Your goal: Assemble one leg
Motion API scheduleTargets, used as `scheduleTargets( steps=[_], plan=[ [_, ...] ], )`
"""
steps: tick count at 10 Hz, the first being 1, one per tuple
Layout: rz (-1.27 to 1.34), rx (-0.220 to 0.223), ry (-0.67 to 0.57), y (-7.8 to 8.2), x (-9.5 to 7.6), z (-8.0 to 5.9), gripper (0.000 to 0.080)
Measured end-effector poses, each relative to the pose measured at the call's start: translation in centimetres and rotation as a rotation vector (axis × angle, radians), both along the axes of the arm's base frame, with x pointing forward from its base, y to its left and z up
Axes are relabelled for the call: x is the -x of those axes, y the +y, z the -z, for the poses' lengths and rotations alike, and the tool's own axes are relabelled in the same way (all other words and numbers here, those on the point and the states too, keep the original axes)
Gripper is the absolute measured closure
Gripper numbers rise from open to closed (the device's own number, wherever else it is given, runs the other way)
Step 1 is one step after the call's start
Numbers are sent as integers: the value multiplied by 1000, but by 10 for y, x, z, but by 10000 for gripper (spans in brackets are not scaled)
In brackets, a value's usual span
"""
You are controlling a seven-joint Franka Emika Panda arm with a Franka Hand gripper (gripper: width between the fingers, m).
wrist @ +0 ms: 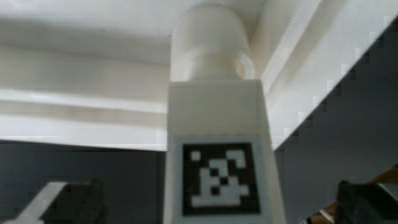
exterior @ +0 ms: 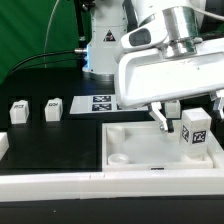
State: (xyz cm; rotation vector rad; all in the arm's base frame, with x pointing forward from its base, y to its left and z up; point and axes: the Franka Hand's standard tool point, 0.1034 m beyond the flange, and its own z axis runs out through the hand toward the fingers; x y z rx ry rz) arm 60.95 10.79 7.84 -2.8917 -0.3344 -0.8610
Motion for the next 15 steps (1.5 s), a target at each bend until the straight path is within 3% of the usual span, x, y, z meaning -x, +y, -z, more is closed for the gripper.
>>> scheduleTargets(
  steps=[3, 6, 7, 8, 12, 15],
  plan=[
    [-12, 5, 10, 1, -5, -21, 150],
    [-31, 2, 102, 7, 0, -14, 150],
    [-52, 3, 190, 10, 2, -12, 150],
    [-53, 8, 235, 3, -5, -12, 150],
    [-26, -9, 616, 1, 1, -16, 150],
    [-24, -14, 603, 2, -5, -16, 150]
  ],
)
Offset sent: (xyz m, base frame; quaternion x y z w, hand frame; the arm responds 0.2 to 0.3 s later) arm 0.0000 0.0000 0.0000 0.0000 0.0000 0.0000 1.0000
